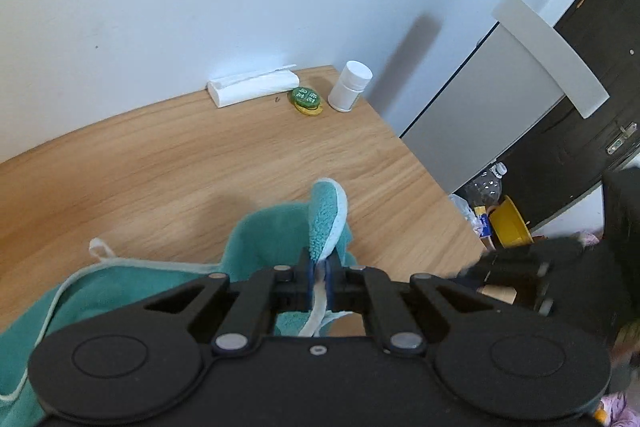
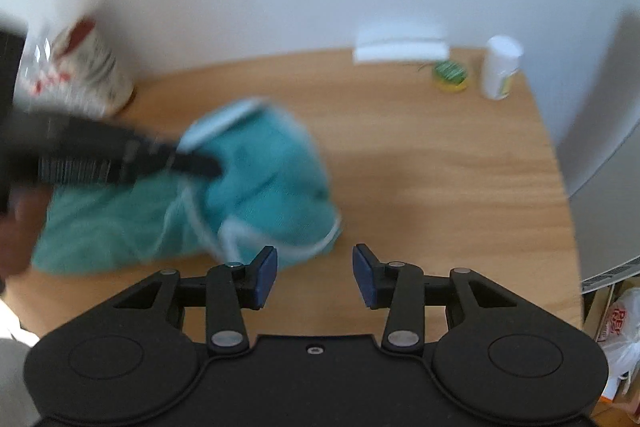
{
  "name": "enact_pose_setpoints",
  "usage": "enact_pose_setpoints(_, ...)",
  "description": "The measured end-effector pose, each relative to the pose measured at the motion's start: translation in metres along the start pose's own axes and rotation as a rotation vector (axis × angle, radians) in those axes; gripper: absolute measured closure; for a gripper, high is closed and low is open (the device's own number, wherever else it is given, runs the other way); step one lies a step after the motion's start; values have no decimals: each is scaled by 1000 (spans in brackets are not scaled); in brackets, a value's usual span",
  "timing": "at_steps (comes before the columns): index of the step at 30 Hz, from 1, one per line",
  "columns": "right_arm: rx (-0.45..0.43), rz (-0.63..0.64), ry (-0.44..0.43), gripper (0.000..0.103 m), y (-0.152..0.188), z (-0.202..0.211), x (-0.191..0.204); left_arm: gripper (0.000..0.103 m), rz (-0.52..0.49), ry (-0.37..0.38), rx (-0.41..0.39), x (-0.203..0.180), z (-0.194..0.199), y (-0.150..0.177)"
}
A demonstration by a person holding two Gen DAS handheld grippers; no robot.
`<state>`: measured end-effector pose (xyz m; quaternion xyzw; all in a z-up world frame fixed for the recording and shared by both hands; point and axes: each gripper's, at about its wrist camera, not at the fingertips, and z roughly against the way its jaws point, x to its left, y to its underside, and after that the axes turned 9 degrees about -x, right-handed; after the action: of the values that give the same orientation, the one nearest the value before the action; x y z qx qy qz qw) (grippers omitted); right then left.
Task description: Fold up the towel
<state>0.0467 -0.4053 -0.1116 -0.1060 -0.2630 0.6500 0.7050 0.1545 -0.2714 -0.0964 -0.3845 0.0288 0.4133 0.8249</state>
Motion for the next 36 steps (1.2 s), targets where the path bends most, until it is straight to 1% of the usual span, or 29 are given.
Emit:
enact_pose_setpoints(2, -39, 41, 26, 56, 2, -1, 8, 98, -5, -4, 3, -2, -4, -2)
enact_pose_setpoints(4, -103, 215, 125, 56, 4, -3, 22, 98, -7, 1, 12, -3, -11, -8)
enact_pose_setpoints(5, -105, 220, 128, 56, 4, -3, 22, 98, -9, 1, 11, -3, -12, -8)
enact_pose_setpoints(6, -120, 340, 139, 56, 5, -4, 27, 98, -18, -1, 12, -5, -15, -10)
enact_pose_setpoints(8, -117, 400, 121, 56, 3, -5, 25, 98, -22, -3, 14, -6, -18, -12)
enact_pose_setpoints(9, -126, 421, 108, 56, 1, -6, 22, 98, -17, -3, 17, -7, -20, -14)
enact_pose_setpoints(13, -114, 498, 58, 56, -8, -18, 15, 98, -9, -11, 22, -7, -25, -19)
enact_pose_setpoints(15, -114, 507, 34, 58, -10, -22, 15, 98, -6, -21, 23, -6, -28, -22)
enact_pose_setpoints(16, -109, 514, 16, 75, -11, -24, 15, 98, -3, -27, 24, -6, -30, -24)
enact_pose_setpoints(17, -84, 517, -6, 100, -12, -30, 16, 98, -2, -31, 25, -5, -31, -25)
enact_pose_setpoints(18, -59, 519, -27, 99, -12, -35, 16, 98, -2, -38, 25, -5, -32, -27)
enact_pose_setpoints(20, -44, 496, -53, 99, -12, -34, 13, 98, 2, -45, 17, -3, -35, -33)
enact_pose_setpoints(21, -34, 454, -82, 99, -12, -31, 8, 98, 6, -40, 12, -2, -37, -37)
enact_pose_setpoints(24, -20, 280, -179, 100, -17, -14, -12, 98, 9, -63, -4, -1, -45, -48)
enact_pose_setpoints(30, -28, 57, -325, 99, -17, 18, -32, 98, 53, -57, -41, 1, -62, -67)
enact_pose_setpoints(32, -38, -28, -383, 99, -15, 30, -39, 98, 44, -80, -57, -2, -73, -71)
enact_pose_setpoints(33, -40, -70, -403, 99, -13, 33, -43, 98, 42, -88, -60, -2, -77, -71)
enact_pose_setpoints(34, -42, -112, -423, 99, -11, 37, -47, 98, 45, -114, -65, -2, -83, -72)
enact_pose_setpoints(36, -46, -192, -452, 99, -4, 42, -56, 98, 58, -144, -73, 0, -92, -73)
